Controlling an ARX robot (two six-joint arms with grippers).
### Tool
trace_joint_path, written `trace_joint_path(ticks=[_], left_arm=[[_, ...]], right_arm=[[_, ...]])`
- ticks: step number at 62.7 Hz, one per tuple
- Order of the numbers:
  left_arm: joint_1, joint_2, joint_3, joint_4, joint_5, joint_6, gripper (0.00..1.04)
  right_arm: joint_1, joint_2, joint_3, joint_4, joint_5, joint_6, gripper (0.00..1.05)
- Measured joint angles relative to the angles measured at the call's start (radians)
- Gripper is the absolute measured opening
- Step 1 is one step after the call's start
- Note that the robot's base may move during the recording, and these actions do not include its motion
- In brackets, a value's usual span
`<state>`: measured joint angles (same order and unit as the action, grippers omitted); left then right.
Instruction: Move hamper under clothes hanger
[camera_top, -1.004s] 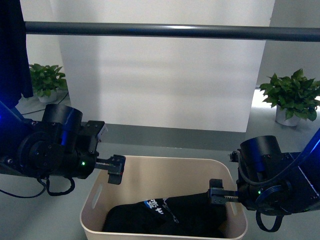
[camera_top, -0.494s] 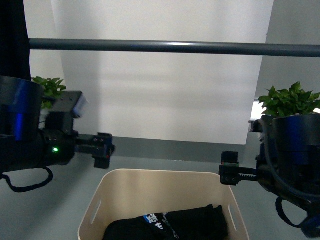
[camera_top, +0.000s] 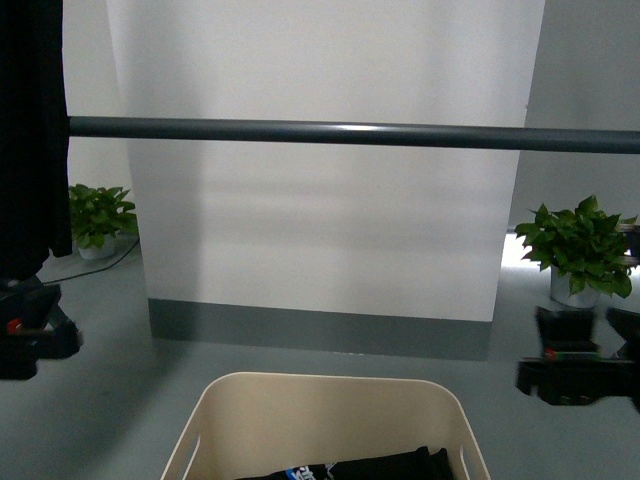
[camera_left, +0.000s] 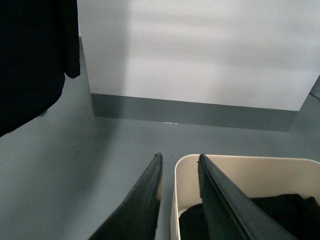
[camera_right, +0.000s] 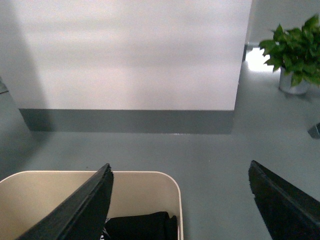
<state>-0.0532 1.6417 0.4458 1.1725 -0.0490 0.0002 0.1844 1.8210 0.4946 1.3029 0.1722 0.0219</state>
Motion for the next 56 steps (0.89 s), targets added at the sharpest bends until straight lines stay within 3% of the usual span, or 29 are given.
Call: trace_joint_path(ticks=[10, 28, 47, 51, 56], left_arm=[[0.036, -0.109, -0.1, 0.001, 0.047, -0.002, 0.03], [0.052, -0.278, -0.232, -0.034, 0.049, -0.003, 0.04], [0.052, -0.476, -0.332, -0.135, 0.049, -0.003, 0.04], [0.052, -0.525, -0.35, -0.165, 0.049, -0.003, 0.04], [0.052, -0.607, -0.375, -0.222, 0.049, -0.003, 0.04]], right_arm=[[-0.04, -0.127, -0.119, 0.005, -0.024, -0.014, 0.39], [-0.077, -0.314, -0.269, -0.04, -0.071, -0.019, 0.01], [-0.114, -0.593, -0.358, -0.23, -0.106, -0.021, 0.02], [-0.152, -0.649, -0.378, -0.261, -0.164, -0.021, 0.02], [-0.18, -0.729, -0.41, -0.315, -0.166, -0.021, 0.02]])
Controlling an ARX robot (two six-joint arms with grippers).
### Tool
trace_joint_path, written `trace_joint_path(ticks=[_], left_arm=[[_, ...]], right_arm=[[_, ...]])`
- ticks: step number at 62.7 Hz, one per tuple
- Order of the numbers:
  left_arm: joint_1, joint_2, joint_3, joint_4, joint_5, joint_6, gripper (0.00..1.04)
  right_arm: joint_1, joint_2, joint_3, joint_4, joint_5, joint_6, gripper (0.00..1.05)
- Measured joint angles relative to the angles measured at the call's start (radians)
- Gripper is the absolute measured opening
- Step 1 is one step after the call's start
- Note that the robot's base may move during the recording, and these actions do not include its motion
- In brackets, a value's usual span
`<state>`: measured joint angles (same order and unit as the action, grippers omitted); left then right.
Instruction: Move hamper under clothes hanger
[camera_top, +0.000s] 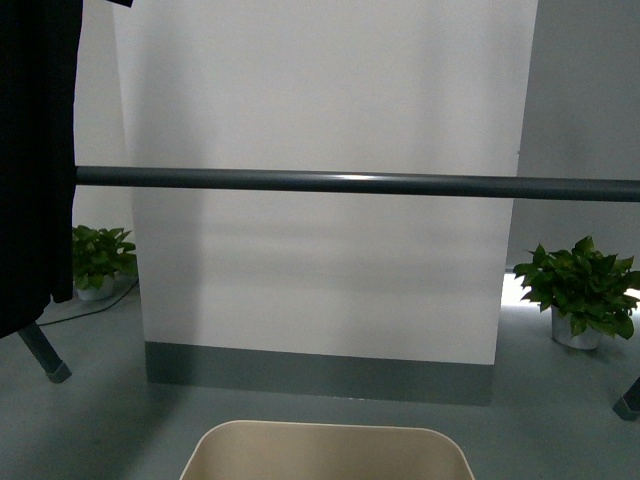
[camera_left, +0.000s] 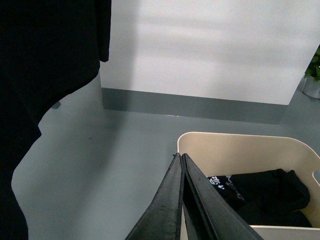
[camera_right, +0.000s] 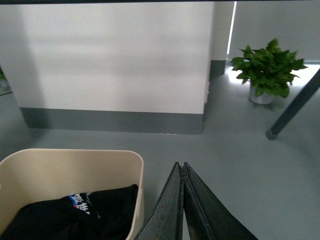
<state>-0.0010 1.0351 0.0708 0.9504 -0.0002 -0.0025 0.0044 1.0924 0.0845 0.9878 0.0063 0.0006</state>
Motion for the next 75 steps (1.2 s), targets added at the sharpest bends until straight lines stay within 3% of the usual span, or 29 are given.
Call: trace_joint_path(ticks=[42, 75], left_arm=[[0.0, -0.499, -0.053, -0.421, 0.0, 0.0, 0.04], [0.0, -0.718, -0.053, -0.629, 0.0, 0.0, 0.04]], right_arm=[[-0.002, -0.507, -0.079, -0.413, -0.006, 0.0, 0.02], [-0.002, -0.748, -0.079, -0.642, -0.006, 0.0, 0.02]])
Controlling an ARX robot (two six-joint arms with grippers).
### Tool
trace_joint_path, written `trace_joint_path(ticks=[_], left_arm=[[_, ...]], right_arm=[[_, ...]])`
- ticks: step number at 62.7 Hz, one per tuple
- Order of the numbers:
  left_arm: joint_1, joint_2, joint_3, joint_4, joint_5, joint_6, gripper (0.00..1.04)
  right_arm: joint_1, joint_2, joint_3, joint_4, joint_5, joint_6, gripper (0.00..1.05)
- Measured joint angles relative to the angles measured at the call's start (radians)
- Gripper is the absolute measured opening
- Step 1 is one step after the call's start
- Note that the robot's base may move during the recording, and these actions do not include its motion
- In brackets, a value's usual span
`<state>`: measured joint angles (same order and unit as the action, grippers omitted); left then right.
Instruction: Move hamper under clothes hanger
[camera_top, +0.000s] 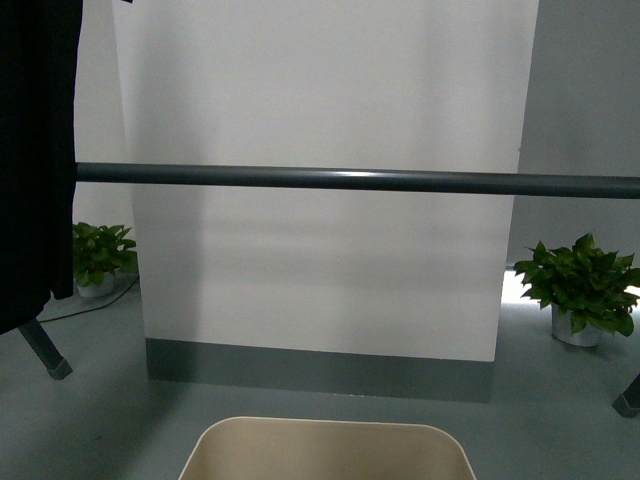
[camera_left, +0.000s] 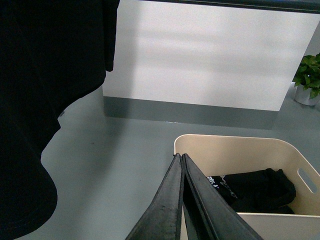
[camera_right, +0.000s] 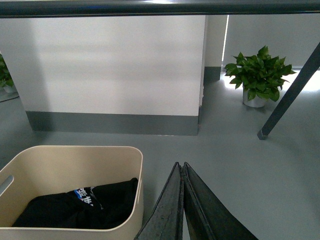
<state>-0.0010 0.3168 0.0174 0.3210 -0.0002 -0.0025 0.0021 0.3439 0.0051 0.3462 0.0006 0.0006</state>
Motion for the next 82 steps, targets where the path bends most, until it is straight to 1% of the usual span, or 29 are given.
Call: trace_joint_path(ticks=[21, 31, 32, 33, 34, 35, 37, 40, 43, 72, 73, 76, 78, 82], left_arm=[[0.0, -0.111, 0.0, -0.11, 0.0, 0.0, 0.04], [0.0, -0.141, 0.0, -0.141, 0.0, 0.0, 0.04], [0.0, -0.153, 0.0, -0.153, 0.0, 0.0, 0.04], [0.0, -0.178, 0.0, -0.185, 0.0, 0.0, 0.04], [0.0, -0.22, 0.0, -0.249, 0.0, 0.0, 0.04], [0.0, -0.235, 0.0, -0.267, 0.001, 0.0, 0.04], [0.0, -0.281, 0.0, -0.306, 0.0, 0.0, 0.04], [0.0, -0.305, 0.0, -0.314, 0.0, 0.0, 0.04], [0.0, -0.309, 0.0, -0.316, 0.0, 0.0, 0.04], [0.0, -0.312, 0.0, -0.319, 0.0, 0.0, 0.04], [0.0, -0.312, 0.0, -0.319, 0.0, -0.001, 0.05], [0.0, -0.312, 0.0, -0.319, 0.0, 0.0, 0.16], [0.0, -0.312, 0.0, -0.319, 0.0, 0.0, 0.25], [0.0, -0.312, 0.0, -0.319, 0.0, 0.0, 0.39]], right_arm=[[0.0, -0.122, 0.0, -0.12, 0.0, 0.0, 0.02], [0.0, -0.153, 0.0, -0.152, 0.0, 0.0, 0.02], [0.0, -0.158, 0.0, -0.156, 0.0, 0.0, 0.02], [0.0, -0.162, 0.0, -0.16, 0.0, 0.0, 0.02], [0.0, -0.167, 0.0, -0.166, 0.0, 0.0, 0.02], [0.0, -0.18, 0.0, -0.179, -0.001, 0.0, 0.02], [0.0, -0.225, 0.001, -0.244, 0.0, 0.0, 0.02], [0.0, -0.285, 0.001, -0.32, -0.001, 0.0, 0.02], [-0.001, -0.317, 0.001, -0.338, -0.002, 0.0, 0.02], [-0.001, -0.34, 0.001, -0.345, -0.002, 0.0, 0.02], [-0.001, -0.34, 0.001, -0.345, -0.002, 0.0, 0.02], [-0.001, -0.34, 0.001, -0.345, -0.002, -0.001, 0.03], [-0.001, -0.34, 0.001, -0.345, -0.002, -0.001, 0.09], [-0.001, -0.34, 0.001, -0.345, -0.002, -0.001, 0.25]])
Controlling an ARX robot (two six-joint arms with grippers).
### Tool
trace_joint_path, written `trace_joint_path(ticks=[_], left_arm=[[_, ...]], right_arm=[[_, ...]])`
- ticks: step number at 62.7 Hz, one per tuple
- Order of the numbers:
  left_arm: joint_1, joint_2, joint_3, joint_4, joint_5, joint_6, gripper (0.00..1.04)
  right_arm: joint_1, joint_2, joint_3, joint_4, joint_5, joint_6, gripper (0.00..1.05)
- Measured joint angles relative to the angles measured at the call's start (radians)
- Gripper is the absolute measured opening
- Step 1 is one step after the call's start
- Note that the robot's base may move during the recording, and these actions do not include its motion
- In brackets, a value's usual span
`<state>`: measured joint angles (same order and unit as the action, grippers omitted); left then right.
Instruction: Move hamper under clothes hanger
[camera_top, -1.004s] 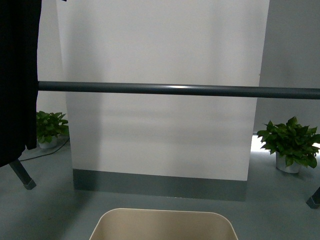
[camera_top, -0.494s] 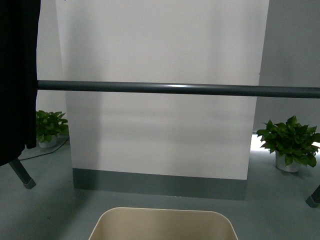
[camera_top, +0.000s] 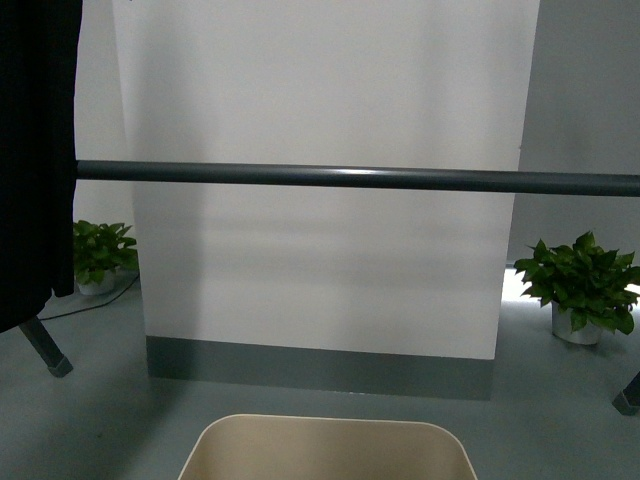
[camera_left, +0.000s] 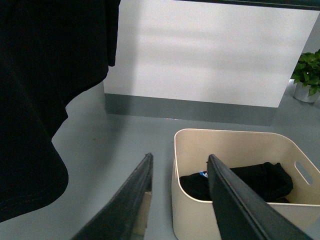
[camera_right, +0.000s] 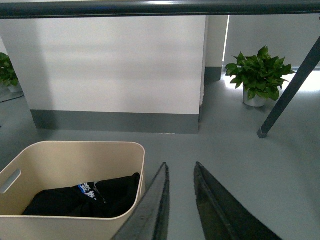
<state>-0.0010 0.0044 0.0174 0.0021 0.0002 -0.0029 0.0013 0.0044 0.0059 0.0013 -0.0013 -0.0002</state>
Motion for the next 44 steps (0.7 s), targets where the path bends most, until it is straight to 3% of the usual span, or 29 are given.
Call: trace_joint_path(ticks=[18, 25, 44], left_arm=[[0.0, 0.0, 0.0, 0.0, 0.0, 0.0, 0.99], [0.0, 0.0, 0.0, 0.0, 0.0, 0.0, 0.98], [0.0, 0.0, 0.0, 0.0, 0.0, 0.0, 0.98]], right_arm=[[0.0, 0.0, 0.0, 0.0, 0.0, 0.0, 0.85], [0.0, 0.0, 0.0, 0.0, 0.0, 0.001, 0.99], [0.0, 0.0, 0.0, 0.0, 0.0, 0.0, 0.97]])
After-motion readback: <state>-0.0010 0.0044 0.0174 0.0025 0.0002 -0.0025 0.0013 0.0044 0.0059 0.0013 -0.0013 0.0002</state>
